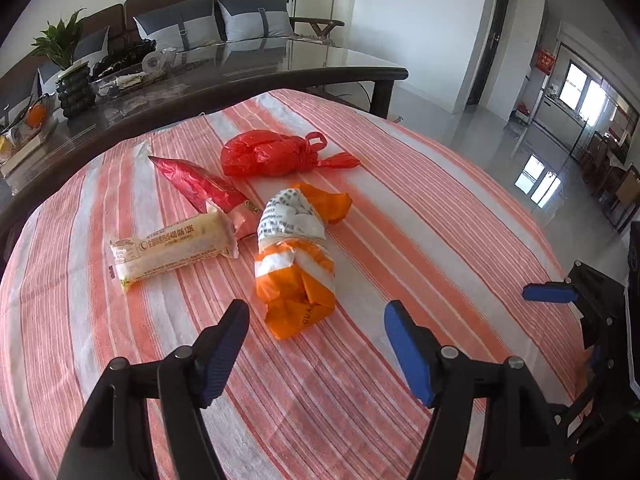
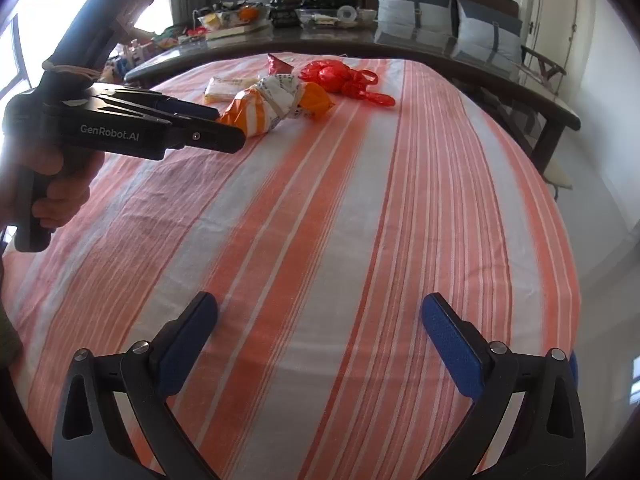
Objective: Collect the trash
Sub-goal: 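Grasp the orange-and-white wrapped bag with the left tool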
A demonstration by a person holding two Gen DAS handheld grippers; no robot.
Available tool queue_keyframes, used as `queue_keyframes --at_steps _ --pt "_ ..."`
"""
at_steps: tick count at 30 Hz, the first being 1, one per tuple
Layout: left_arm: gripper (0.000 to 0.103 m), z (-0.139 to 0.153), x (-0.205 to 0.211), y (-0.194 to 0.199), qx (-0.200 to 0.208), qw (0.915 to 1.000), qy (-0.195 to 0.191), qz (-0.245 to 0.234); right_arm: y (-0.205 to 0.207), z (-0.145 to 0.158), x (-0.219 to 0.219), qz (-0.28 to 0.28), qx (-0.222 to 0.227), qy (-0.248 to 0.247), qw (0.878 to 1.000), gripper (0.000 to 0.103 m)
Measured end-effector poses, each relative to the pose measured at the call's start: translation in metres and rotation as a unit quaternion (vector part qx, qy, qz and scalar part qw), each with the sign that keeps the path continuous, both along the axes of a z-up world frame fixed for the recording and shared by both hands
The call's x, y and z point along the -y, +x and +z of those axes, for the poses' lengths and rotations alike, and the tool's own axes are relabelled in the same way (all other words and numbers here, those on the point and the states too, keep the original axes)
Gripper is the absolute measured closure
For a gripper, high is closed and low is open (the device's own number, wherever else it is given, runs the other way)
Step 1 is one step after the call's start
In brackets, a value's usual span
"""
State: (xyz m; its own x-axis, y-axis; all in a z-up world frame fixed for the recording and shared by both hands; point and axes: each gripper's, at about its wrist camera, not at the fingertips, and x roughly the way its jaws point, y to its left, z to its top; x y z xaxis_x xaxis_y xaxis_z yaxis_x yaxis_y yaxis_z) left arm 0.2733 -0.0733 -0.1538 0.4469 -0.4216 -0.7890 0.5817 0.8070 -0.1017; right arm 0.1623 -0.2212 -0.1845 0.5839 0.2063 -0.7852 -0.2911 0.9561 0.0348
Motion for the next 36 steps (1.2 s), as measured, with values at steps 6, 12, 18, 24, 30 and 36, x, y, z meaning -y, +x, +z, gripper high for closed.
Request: queue_keyframes --at_steps 6,12,18,24,30,36 --pt "0.031 -0.006 0.004 0.034 -0.025 0.9979 -0.022 0.056 0.000 0.000 0.001 -0.005 0.000 0.002 1.000 0.001" --pt "0.060 -0.003 0.006 0.021 -0.011 0.9981 0.000 0.061 0.000 0.000 0.002 -0.007 0.001 0.003 1.000 0.001" --pt "0.060 0.010 -0.036 -0.045 -0.019 0.9898 -0.011 0.141 0.000 0.000 0.002 -0.007 0.001 0.002 1.000 0.001" --pt "0.051 0.006 -0.060 -0.083 -0.011 0.9855 -0.011 0.169 -0.001 -0.001 0.003 -0.007 0.000 0.000 1.000 0.001" --pt "0.037 -0.014 -0.052 -0.083 0.011 0.9874 0.026 0.156 0.003 0.003 0.012 0.000 -0.008 0.018 1.000 0.001" --pt "0.032 -0.017 -0.051 -0.081 0.015 0.9865 0.038 0.158 0.065 0.006 0.029 0.018 -0.029 -0.047 0.998 0.002"
